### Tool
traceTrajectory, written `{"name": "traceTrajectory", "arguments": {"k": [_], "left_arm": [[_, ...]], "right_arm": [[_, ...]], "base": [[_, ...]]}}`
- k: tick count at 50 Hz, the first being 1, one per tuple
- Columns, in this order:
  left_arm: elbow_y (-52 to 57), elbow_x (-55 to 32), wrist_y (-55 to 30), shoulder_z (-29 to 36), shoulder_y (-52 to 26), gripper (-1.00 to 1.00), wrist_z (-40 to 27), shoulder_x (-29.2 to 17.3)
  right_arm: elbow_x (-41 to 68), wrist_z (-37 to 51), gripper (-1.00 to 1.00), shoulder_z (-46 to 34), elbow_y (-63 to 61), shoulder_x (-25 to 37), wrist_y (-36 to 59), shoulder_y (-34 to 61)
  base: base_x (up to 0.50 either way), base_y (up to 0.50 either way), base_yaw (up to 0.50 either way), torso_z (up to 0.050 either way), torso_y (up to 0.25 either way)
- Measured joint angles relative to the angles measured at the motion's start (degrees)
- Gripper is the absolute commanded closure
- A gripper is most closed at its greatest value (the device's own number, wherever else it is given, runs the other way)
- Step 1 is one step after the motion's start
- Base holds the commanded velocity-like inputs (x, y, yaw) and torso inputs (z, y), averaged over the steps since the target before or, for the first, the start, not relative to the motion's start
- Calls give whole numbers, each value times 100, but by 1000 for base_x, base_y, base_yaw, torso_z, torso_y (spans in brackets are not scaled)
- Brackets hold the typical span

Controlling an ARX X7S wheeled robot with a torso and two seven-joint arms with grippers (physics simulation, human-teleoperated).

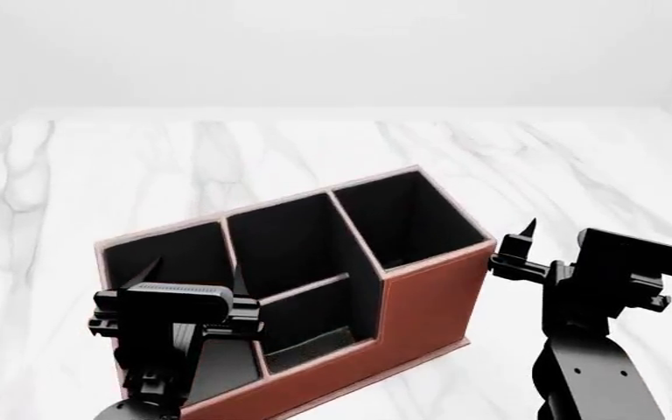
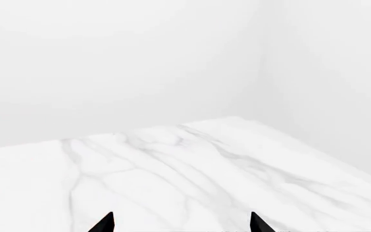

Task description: Pick up the book and place it in the left compartment of the caddy.

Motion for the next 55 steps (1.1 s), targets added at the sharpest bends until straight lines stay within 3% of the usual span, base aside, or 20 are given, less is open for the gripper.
{"name": "traceTrajectory", "arguments": {"k": [39,46,55], "left_arm": [[50,-179,-60,85,-4,-100,-15,-96],[730,-742,-1180,261,-322,-100,362,-364],[1562,-2526,-3671,20,-1619,-100,1107,-446]], "right_arm": [[-81,56,-100,138,1297,383,-167,648],[-65,59,-100,139,1323,405,-141,690],[-53,52,-100,104,1325,419,-103,743]], "base": [[0,0,0,0,0],[0,0,0,0,0],[0,0,0,0,0]]}}
